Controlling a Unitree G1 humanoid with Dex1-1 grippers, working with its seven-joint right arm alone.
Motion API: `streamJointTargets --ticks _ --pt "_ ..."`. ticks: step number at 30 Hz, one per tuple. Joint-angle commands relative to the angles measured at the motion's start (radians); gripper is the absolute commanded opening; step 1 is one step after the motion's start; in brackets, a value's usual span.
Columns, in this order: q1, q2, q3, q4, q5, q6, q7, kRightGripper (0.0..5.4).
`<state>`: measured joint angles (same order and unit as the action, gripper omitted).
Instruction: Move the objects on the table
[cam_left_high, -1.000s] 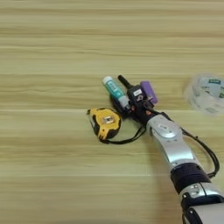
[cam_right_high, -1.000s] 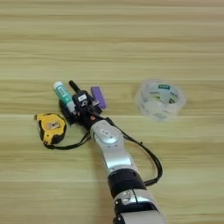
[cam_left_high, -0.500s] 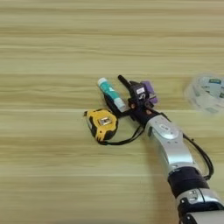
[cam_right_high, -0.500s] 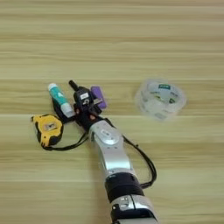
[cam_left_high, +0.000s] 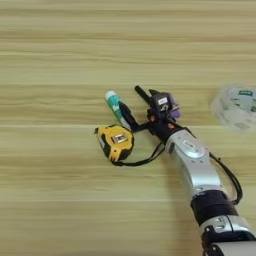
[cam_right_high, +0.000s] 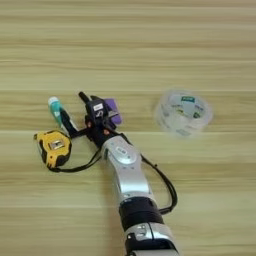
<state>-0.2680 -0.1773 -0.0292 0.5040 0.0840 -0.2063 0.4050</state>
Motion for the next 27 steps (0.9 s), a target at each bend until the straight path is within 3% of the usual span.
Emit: streamJointTargets --ticks 1,19,27 --pt "-0.059 -0.010 -0.011 -0.056 0.013 -0.022 -0.001 5.38" --pt "-0.058 -0.009 -0.014 -0.061 0.014 -0.024 0.000 5.38" --pt "-0.011 -0.015 -0.020 -0.206 0.037 0.003 0.006 5.38"
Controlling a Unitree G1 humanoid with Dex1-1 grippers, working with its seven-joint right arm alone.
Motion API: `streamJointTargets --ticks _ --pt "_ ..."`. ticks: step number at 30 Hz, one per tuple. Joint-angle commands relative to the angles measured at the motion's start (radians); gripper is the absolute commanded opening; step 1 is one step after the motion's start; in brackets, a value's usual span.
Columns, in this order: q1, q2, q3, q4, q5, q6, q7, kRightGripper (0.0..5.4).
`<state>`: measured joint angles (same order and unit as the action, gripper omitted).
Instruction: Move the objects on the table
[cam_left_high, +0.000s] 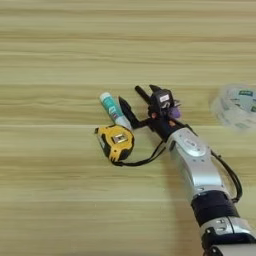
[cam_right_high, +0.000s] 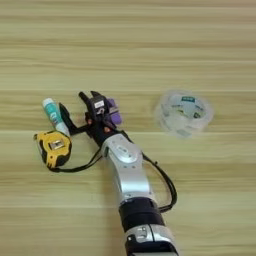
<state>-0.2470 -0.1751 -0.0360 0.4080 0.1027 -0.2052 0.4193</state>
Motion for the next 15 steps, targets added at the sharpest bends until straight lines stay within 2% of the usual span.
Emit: streamJointTargets --ticks 1,7,15 --pt "-0.027 -0.017 -0.013 -0.123 0.019 0.006 -0.008 5.38" --pt "0.007 -0.020 -0.011 -0.209 0.026 0.032 0.003 5.38" --pt "0.123 -0.030 0.045 -0.374 0.039 0.085 0.076 5.38"
